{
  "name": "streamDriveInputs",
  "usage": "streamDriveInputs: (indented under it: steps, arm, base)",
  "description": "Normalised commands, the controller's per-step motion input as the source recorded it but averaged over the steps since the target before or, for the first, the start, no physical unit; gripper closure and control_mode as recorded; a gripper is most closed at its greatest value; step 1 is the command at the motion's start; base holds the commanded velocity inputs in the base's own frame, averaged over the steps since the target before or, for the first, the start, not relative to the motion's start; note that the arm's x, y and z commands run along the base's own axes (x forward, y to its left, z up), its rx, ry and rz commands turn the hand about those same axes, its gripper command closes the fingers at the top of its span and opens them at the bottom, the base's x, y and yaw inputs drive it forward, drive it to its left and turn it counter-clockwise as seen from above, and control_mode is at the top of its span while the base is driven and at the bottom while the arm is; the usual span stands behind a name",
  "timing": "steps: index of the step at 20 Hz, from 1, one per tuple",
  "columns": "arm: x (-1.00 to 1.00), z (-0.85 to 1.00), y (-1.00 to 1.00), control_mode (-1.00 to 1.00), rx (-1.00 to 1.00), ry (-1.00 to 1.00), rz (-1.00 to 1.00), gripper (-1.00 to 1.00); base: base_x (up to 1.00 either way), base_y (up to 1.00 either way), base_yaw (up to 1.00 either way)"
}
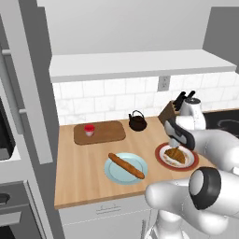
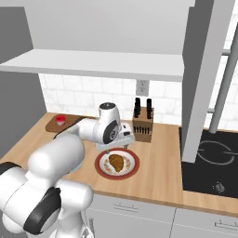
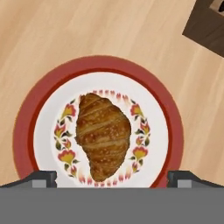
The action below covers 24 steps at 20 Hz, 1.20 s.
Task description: From the different types of pastries on the counter, select a croissant and place it on the cutting board. Then retrieve a jar of jam from the cabinet and place it alongside the croissant on the cutting board.
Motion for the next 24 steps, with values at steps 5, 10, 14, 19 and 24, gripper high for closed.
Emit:
streamDriveInputs:
  steps: [5,10,14,19,24]
  arm:
    - [0.00,-0.41,0.00,-1.00,0.00,0.03,0.00,-1.00]
    - [-0.01,-0.32,0.00,-1.00,0.00,0.04,0.00,-1.00]
    - [-0.01,-0.36,0.00,-1.00,0.00,0.05,0.00,-1.00]
    - [-0.16,-0.31,0.00,-1.00,0.01,0.09,0.00,-1.00]
    - [-0.01,-0.31,-0.03,-1.00,0.00,0.02,0.00,-1.00]
  base:
    - [0.00,0.00,0.00]
    - [0.00,0.00,0.00]
    - [0.00,0.00,0.00]
    - [0.00,0.00,0.00]
    - [0.00,0.00,0.00]
